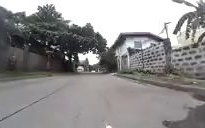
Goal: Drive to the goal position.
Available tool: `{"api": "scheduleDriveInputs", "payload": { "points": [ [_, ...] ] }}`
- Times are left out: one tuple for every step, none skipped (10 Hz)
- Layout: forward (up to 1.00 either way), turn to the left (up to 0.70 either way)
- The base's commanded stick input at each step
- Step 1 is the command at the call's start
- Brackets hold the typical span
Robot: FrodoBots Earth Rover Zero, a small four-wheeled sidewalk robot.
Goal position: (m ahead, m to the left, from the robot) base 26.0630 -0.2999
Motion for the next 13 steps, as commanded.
{"api": "scheduleDriveInputs", "payload": {
  "points": [
    [1.00,0.00],
    [1.00,0.00],
    [1.00,0.00],
    [1.00,0.00],
    [1.00,0.00],
    [1.00,0.00],
    [1.00,0.00],
    [1.00,0.00],
    [1.00,0.00],
    [1.00,0.00],
    [1.00,0.00],
    [1.00,0.00],
    [1.00,-0.20]
  ]
}}
